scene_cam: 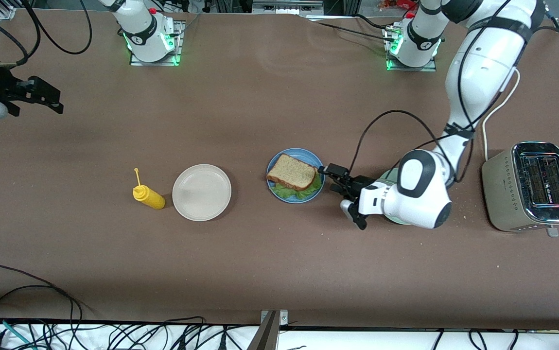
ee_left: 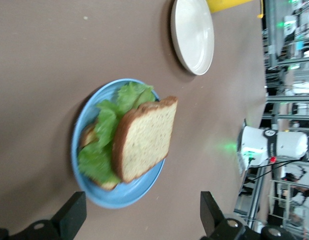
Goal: Make sandwich in blue plate with both arms
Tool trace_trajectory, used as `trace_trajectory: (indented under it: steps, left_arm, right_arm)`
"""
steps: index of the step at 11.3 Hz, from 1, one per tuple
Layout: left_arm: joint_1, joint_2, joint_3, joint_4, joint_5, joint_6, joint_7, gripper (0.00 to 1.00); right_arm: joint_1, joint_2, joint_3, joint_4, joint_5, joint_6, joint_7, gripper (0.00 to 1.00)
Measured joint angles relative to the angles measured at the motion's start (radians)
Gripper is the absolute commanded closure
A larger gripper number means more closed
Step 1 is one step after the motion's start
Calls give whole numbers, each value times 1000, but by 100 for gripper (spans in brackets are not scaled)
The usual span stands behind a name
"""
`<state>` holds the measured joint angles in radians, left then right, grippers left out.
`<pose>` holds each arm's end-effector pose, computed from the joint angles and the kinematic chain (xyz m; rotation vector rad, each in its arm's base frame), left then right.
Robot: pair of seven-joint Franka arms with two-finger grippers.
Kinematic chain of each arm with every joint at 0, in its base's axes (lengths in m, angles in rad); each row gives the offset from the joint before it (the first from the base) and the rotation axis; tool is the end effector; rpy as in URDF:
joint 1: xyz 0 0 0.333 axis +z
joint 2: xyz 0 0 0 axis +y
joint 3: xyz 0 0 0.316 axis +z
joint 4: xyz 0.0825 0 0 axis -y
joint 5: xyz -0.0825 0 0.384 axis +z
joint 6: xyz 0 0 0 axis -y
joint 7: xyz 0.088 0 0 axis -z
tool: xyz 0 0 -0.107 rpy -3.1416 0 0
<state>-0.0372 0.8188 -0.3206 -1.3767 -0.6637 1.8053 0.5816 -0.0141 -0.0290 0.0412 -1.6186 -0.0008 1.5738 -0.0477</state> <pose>0.6583 -0.2514 0.2458 2.1397 -0.6539 -0.2955 0.5449 0.0150 0.6181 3.1375 0.1174 -0.0249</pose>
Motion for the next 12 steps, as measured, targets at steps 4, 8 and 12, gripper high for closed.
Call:
trace_trajectory:
  steps: [4, 8, 12]
  left_arm:
    - [31, -183, -1, 9, 289, -124, -199, 0]
    - [16, -404, -1, 9, 585, -231, -460, 0]
    - [-27, -688, 113, -108, 639, -251, -602, 0]
  right_arm:
    - [-2, 46, -32, 13, -6, 3, 2, 0]
    - [0, 86, -37, 70, -6, -2, 2, 0]
    - [2, 86, -33, 85, -4, -30, 2, 0]
